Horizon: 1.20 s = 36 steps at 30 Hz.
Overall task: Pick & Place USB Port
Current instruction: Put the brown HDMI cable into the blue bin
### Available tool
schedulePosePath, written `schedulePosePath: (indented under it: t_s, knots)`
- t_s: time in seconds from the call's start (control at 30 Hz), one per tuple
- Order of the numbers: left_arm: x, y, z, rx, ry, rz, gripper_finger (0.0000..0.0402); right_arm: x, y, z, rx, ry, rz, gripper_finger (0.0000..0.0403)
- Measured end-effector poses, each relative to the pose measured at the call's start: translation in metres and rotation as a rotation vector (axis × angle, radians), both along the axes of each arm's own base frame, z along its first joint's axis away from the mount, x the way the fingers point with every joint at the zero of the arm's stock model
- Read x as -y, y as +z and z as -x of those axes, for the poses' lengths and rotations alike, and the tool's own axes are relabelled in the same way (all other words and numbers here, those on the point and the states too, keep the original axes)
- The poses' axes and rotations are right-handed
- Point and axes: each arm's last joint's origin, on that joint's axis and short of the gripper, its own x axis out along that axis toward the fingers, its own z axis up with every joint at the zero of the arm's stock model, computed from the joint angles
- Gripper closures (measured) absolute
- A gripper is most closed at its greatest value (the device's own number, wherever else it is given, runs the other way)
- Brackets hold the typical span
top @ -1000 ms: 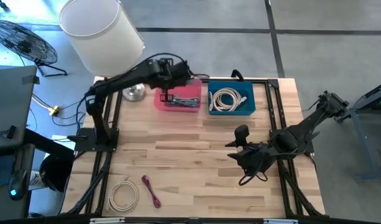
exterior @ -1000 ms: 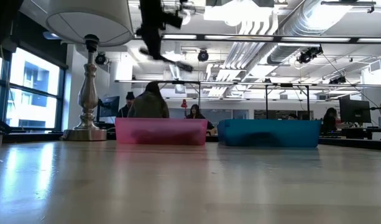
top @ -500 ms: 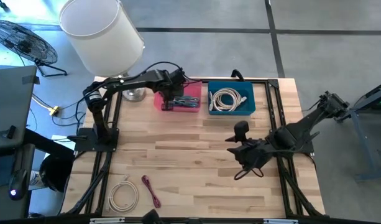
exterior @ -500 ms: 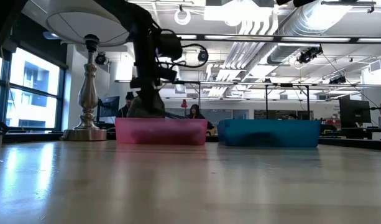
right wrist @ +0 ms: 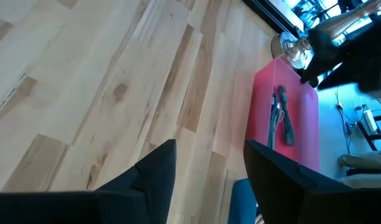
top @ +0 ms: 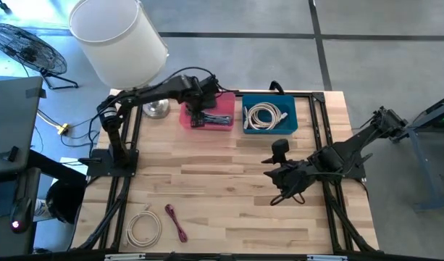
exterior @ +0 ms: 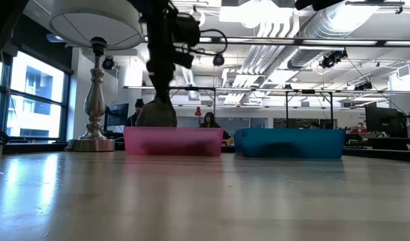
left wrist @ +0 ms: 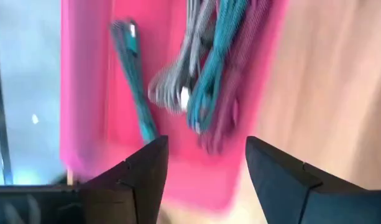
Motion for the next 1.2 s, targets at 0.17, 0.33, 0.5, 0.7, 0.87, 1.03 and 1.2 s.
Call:
schedulePosePath:
  t_s: [0.17,0.33,0.5,0.7,0.87,1.03,1.2]
  knots:
    - [0.024,0.054,0.012,-0.094,0.051,0.041,0.0211,0.000,0.000,0.000,-0.001,0.000,0.000,0.0222]
    - [0.072,0.097,0.012,0.036,0.006,0.110,0.0239,0.000,-0.001,0.001,-0.016,0.001,-0.025,0.0222]
    - [0.129,0.113,0.014,0.097,-0.068,0.164,0.0250,-0.001,-0.003,0.002,-0.044,0.012,-0.059,0.0222]
    - [0.203,0.104,0.014,0.064,-0.112,0.219,0.0251,-0.002,-0.003,0.003,-0.063,0.034,-0.094,0.0222]
    - [0.257,0.072,0.025,-0.051,-0.032,0.256,0.0251,-0.002,-0.004,0.003,-0.071,0.033,-0.121,0.0222]
    - [0.298,0.032,0.045,-0.193,0.211,0.278,0.0251,-0.003,-0.004,0.003,-0.073,0.036,-0.125,0.0222]
    - [0.325,0.007,0.064,-0.256,0.432,0.262,0.0251,-0.003,-0.003,0.003,-0.067,0.037,-0.128,0.0222]
